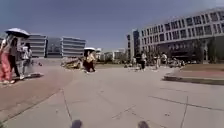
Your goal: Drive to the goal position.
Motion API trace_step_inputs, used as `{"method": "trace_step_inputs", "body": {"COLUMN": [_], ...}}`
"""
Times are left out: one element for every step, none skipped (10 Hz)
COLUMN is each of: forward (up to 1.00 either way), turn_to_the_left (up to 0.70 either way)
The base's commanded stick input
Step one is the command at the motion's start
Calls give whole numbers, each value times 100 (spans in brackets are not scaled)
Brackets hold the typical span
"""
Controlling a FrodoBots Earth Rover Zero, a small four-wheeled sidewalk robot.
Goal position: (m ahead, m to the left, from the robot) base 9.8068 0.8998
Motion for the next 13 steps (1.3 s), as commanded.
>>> {"method": "trace_step_inputs", "body": {"forward": [70,70,70,70,70,70,70,70,70,70,70,70,70], "turn_to_the_left": [-7,-19,-32,-5,0,0,0,0,0,0,0,0,0]}}
